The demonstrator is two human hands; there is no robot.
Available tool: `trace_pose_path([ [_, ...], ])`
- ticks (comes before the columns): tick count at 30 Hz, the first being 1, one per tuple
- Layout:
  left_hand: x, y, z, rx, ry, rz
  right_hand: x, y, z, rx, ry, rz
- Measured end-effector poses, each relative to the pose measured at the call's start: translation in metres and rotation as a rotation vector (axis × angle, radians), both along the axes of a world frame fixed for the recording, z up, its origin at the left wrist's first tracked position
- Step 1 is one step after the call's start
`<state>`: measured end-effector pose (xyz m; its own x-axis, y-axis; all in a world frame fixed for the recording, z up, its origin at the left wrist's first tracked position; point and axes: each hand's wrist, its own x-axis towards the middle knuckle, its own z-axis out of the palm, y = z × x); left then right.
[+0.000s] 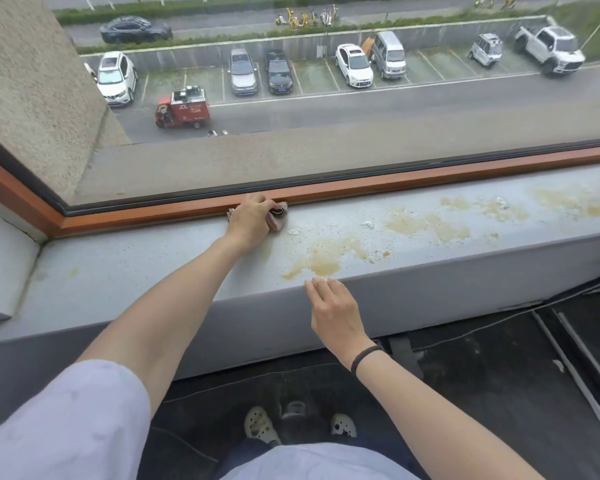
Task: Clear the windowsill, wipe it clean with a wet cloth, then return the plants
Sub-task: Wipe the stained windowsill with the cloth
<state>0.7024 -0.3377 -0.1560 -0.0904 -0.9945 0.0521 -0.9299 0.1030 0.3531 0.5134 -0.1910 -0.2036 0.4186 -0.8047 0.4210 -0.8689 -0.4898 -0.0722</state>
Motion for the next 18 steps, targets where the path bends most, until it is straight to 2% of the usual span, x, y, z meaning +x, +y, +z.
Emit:
trace_pose_path([
  [2, 0.003, 0.009, -0.004, 0.019, 0.028, -0.003, 0.005, -0.002, 0.001, 0.0, -0.018, -0.006],
  [4, 0.007, 0.019, -0.004, 0.107, 0.046, -0.122, 0.006, -0.004, 0.0, -0.006, -0.037, -0.001],
  [6, 0.014, 0.028, 0.003, 0.189, 0.189, -0.227, 0.005, -0.004, 0.0, -0.025, -0.046, 0.016],
  [9, 0.031, 0.028, 0.018, 0.095, 0.35, -0.11, 0.006, -0.005, 0.0, -0.033, -0.06, 0.025],
  [11, 0.043, 0.02, 0.011, 0.022, 0.255, -0.019, 0.008, -0.006, -0.004, -0.026, -0.066, 0.024],
  [14, 0.034, 0.033, -0.005, 0.096, 0.095, 0.114, 0.006, -0.009, -0.007, -0.012, -0.064, 0.04],
  [16, 0.009, 0.057, -0.01, 0.068, 0.068, 0.063, 0.004, -0.009, -0.01, -0.011, -0.062, 0.042],
  [18, -0.011, 0.083, -0.014, 0.073, 0.1, -0.099, 0.002, -0.009, -0.011, -0.014, -0.069, 0.036],
])
